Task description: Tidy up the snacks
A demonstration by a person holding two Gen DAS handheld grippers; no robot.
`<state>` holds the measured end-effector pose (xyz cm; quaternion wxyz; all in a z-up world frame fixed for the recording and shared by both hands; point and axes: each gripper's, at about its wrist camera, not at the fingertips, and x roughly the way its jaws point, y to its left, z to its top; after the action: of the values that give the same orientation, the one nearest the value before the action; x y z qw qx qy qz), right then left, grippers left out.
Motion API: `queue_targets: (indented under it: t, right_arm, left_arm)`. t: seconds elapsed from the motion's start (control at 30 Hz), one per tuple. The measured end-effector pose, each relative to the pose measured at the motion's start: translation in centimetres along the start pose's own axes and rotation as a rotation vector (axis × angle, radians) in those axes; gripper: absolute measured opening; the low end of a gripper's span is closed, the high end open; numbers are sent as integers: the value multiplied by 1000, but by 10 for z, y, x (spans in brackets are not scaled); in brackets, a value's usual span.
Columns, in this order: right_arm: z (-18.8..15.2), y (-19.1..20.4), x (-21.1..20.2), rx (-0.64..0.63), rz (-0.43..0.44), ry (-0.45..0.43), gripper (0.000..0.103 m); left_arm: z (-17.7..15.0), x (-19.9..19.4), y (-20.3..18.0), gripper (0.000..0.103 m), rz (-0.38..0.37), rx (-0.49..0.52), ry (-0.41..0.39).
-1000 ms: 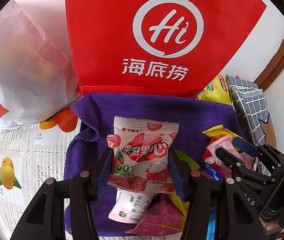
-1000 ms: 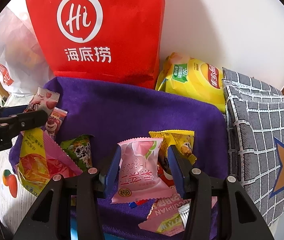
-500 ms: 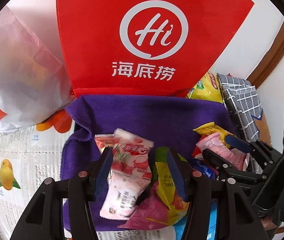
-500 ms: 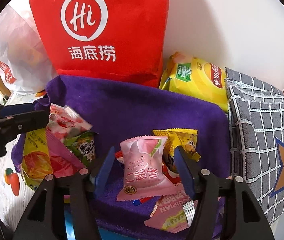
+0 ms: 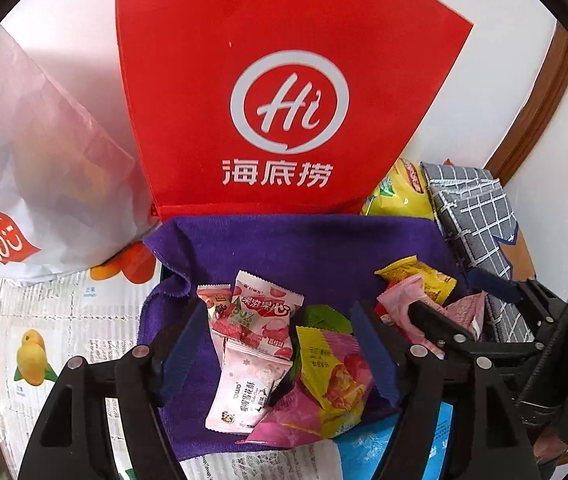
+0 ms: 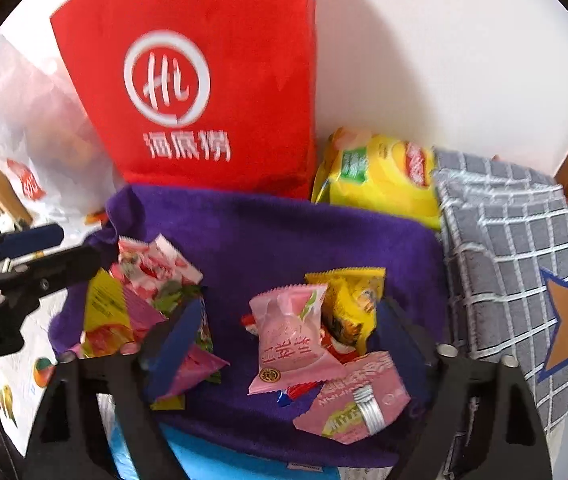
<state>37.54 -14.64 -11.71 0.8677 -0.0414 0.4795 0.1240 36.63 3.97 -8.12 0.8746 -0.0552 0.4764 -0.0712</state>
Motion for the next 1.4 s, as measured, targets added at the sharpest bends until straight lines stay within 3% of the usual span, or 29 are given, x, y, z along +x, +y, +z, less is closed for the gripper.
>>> queue_targets:
  t: [0.6, 0.77, 1.1, 1.4]
  right_arm:
    - [-16, 4, -98, 33, -57, -109, 93]
    - [-34, 2, -122, 88, -73, -114, 93]
    - [-87, 12, -183, 101, -80, -181, 93]
    - [-142, 10, -239, 109, -98, -247, 93]
  left_arm:
    - [-15, -66, -23, 73, -27, 32, -79]
    - [-37, -94, -30, 74, -30, 61, -103]
    - [-97, -153, -43, 88, -12, 40, -178]
    - [-153, -192, -66, 93, 10, 42, -230]
